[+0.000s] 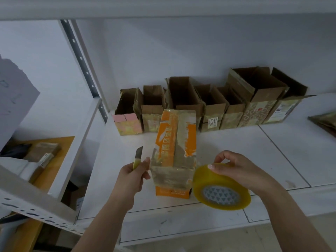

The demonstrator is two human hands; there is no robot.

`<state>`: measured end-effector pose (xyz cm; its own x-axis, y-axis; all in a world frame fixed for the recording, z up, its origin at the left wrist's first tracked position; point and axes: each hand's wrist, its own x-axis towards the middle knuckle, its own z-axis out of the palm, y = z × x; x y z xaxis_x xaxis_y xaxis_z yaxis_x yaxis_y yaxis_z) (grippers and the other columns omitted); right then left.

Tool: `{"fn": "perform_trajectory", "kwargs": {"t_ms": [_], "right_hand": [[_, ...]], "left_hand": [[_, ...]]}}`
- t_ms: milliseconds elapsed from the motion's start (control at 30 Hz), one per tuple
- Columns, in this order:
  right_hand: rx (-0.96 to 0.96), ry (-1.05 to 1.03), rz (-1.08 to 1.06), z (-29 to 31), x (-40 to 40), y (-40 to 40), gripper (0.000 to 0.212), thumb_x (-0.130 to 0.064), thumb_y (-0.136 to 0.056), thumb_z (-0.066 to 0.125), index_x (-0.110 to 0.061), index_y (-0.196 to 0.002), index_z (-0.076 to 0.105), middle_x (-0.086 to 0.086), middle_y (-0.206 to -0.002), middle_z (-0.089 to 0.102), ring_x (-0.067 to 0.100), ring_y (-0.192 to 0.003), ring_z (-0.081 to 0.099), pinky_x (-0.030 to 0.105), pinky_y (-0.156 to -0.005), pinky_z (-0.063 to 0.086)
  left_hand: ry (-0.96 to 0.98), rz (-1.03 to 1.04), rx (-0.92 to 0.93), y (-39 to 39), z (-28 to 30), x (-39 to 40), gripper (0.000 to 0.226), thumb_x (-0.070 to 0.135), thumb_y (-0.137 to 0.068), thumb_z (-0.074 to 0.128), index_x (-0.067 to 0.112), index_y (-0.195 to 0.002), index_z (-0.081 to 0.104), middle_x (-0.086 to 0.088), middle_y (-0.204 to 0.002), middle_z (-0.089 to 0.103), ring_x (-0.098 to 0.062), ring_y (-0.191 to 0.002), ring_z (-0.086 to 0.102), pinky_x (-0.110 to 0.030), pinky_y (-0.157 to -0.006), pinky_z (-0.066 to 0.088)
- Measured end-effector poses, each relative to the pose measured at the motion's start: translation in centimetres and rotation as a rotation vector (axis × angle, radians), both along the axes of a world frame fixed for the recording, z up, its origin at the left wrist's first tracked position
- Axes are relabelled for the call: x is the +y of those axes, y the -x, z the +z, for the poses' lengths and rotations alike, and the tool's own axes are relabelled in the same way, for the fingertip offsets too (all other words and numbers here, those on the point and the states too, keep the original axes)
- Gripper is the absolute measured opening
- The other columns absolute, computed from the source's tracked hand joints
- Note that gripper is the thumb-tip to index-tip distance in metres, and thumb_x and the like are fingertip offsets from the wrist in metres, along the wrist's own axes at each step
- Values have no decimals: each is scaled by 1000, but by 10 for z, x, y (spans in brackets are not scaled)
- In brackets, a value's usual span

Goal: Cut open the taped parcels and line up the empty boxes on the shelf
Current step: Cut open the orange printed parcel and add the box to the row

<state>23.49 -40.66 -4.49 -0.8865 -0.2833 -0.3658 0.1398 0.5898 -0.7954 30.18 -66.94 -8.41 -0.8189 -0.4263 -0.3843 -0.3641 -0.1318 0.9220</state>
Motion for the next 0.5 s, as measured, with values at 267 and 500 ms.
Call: {"fn": "perform_trajectory", "kwargs": {"t_ms": [267,500], "right_hand": [[14,12,-24,-3,-3,1,25,-41,-82,74,-25,-96,61,4,-96,65,20,-84,66,30,-66,53],[-6,25,-9,-1,0,1,24,-45,-82,71,-28,-97,62,3,-100,65,20,-88,66,30,-69,54]], "left_hand": [[-158,-103,-197,-6,-32,5,40,44,-97,52,12,-73,46,1,-54,41,-9,-41,26,-18,-35,20],[151,-29,51,9,6,-19,39,46,-97,48,9,-89,57,-1,-69,46,-12,-53,36,-24,-49,31]]}}
